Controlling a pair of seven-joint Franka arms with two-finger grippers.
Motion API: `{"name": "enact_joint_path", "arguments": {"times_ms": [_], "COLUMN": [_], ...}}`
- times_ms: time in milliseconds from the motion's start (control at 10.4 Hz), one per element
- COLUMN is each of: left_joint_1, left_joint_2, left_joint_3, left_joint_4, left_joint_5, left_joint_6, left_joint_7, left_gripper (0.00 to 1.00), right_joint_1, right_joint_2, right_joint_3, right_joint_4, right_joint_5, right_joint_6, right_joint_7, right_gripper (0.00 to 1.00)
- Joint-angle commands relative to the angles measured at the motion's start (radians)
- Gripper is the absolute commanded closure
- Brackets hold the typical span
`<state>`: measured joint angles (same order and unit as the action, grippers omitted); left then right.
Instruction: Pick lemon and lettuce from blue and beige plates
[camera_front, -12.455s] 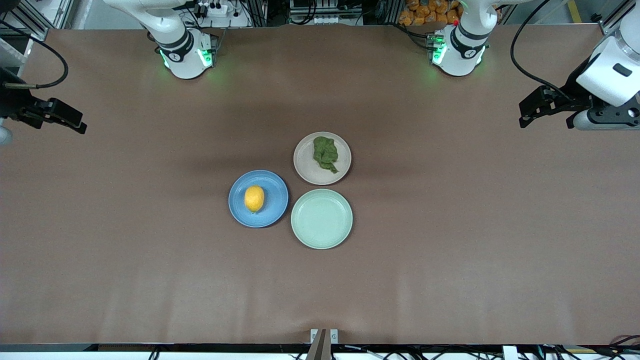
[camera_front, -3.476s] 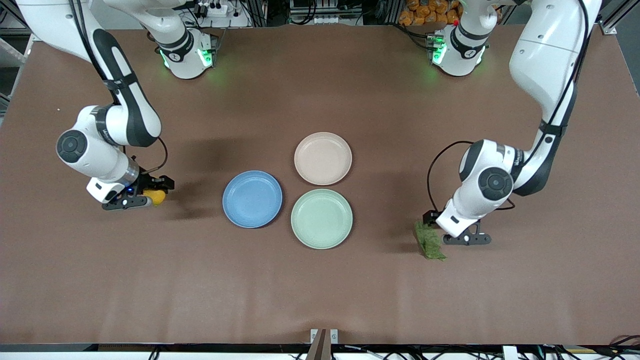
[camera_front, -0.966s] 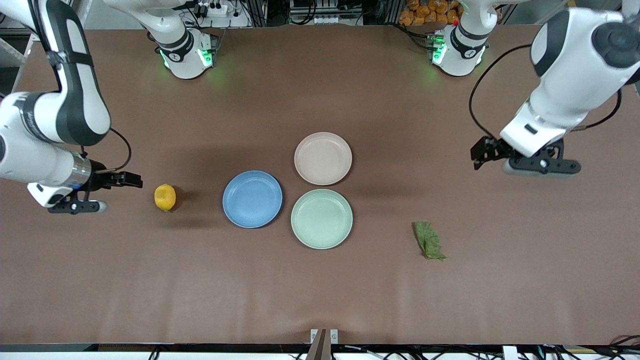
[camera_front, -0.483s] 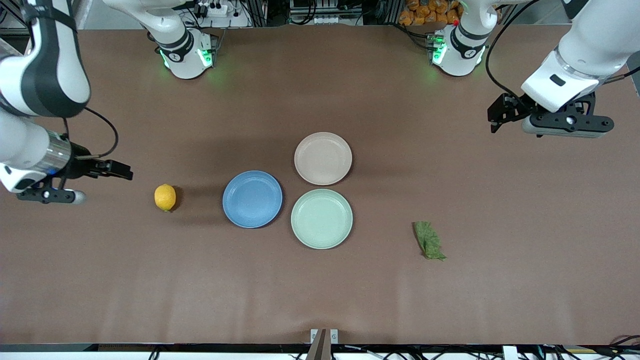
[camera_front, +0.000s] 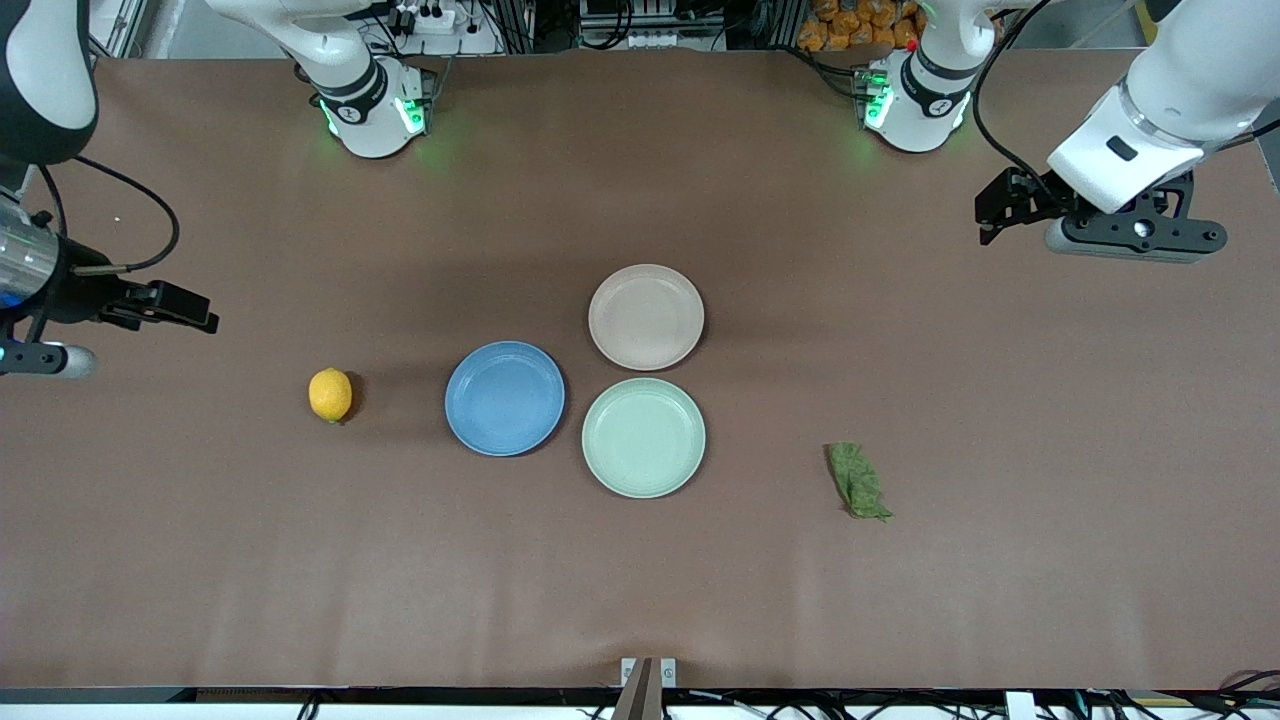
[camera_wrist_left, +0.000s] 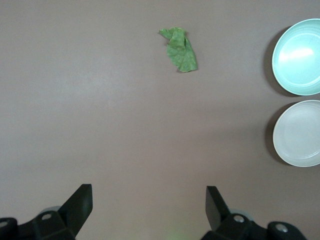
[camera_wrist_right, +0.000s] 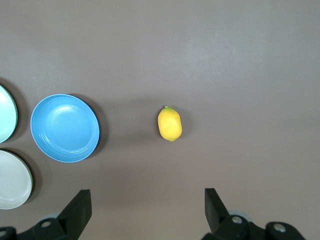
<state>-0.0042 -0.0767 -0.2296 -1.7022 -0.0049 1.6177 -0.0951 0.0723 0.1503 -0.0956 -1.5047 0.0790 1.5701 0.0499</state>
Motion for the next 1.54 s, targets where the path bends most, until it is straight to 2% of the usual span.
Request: {"name": "enact_joint_path", "arguments": {"times_ms": [0,676,869,1255,1448], "left_joint_1": [0.000,-0.029,-0.033,-0.033,-0.033], "left_joint_2": [0.040,0.071,0.071,0.071,0.069], "left_joint_3": [0.009,0.045,0.049,0.052,0.052], "left_joint_4": [0.070,0.111,0.111,0.113,0.111], "left_joint_5": [-0.029,-0.023,-0.023,-0.020,-0.017], "left_joint_6": [-0.041,-0.036,0.003,0.042,0.041], "left_joint_7": [0.029,-0.046,-0.092,-0.011,-0.009], "left_gripper": [0.00,0.00,0.00,0.00,0.00], "right_joint_1": [0.004,0.015,0.018,0.020,0.024], "right_joint_2": [-0.020,-0.101,-0.121,-0.130,-0.126], "right_joint_3": [0.000,0.005,0.007,0.027,0.039], "right_joint_4": [0.034,0.034,0.031,-0.034,-0.032], "right_joint_5": [0.002,-0.025,-0.025,-0.061,-0.085], "right_joint_6": [-0.039,-0.061,-0.096,-0.052,-0.042], "right_joint_7": [0.033,0.031,0.031,0.039,0.041], "right_gripper": [0.00,0.00,0.00,0.00,0.00]}}
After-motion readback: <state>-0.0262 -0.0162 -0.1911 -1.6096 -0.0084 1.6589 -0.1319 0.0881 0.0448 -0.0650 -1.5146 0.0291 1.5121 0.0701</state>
